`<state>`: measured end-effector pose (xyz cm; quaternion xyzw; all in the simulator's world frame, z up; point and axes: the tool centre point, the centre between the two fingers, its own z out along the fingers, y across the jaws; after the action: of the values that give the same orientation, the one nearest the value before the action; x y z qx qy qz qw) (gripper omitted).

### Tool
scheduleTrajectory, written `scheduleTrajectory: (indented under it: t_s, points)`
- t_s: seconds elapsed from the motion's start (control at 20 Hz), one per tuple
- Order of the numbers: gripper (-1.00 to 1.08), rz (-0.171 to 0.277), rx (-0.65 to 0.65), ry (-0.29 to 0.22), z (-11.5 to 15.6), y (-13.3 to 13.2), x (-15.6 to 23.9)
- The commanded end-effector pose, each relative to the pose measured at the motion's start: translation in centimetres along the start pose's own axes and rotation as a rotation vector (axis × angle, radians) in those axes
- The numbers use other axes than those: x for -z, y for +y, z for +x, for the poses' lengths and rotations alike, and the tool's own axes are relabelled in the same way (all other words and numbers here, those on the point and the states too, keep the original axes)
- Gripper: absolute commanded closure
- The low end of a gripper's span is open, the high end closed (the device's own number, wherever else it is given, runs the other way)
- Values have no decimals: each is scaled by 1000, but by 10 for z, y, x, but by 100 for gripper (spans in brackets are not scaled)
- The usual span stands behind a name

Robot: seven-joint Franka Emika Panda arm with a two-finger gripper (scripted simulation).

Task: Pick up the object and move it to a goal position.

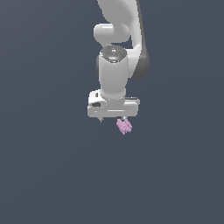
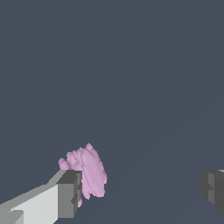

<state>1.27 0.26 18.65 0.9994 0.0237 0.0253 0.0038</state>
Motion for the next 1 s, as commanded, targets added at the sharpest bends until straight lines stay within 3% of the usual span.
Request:
scheduleTrajectory:
  t_s: [0.0,0.5,0.95]
  points:
    - [-92,1,-3,0,0,6,-1]
    - [-92,1,47,-7,-7,-4,-13]
    - [-92,8,270,-34,-43,-49,-66]
